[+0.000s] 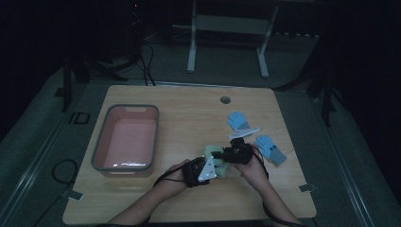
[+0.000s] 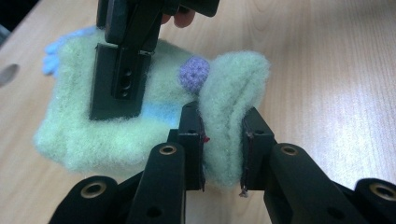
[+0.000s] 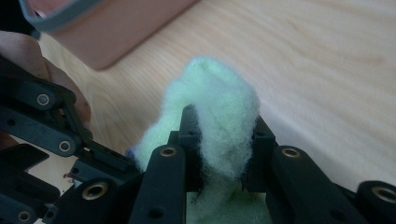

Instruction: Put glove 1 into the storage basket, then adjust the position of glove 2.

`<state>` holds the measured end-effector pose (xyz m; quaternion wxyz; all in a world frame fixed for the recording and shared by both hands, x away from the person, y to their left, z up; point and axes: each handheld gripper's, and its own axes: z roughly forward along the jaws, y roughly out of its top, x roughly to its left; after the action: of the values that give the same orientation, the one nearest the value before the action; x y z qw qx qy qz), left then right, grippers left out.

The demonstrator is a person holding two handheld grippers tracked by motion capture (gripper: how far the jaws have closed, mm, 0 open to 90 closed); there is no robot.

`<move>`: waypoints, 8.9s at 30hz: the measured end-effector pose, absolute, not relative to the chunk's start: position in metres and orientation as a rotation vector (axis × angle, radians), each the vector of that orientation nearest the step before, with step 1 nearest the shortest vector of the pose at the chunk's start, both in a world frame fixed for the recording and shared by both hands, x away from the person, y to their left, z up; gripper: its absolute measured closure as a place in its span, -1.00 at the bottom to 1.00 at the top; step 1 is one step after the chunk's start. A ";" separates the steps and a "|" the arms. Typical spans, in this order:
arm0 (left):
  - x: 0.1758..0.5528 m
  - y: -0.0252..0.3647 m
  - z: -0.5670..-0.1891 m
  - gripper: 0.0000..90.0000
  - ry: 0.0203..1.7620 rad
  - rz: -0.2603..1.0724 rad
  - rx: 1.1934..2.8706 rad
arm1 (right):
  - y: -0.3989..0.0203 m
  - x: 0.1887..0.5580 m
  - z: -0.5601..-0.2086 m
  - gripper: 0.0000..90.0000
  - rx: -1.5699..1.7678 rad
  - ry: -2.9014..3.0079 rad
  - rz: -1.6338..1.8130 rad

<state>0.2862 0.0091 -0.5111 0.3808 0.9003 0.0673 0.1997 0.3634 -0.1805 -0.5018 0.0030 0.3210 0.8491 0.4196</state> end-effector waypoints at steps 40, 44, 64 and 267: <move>0.294 0.143 -0.444 0.67 0.288 0.663 2.371 | -0.039 0.389 -0.430 0.65 0.758 2.686 1.428; 0.294 0.161 -0.444 0.67 0.320 0.667 2.381 | -0.016 0.392 -0.429 0.65 0.731 2.703 1.429; 0.299 0.247 -0.464 0.67 0.445 0.659 2.502 | 0.088 0.405 -0.459 0.65 0.726 2.772 1.471; 0.263 0.089 -0.556 -0.94 0.523 0.256 2.229 | -0.206 0.380 -0.502 0.94 1.392 2.158 1.140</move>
<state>0.2630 0.0890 -0.5556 0.4069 0.8838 0.2075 0.1014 0.3799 -0.2058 -0.5022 0.1653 0.4886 0.7575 0.4002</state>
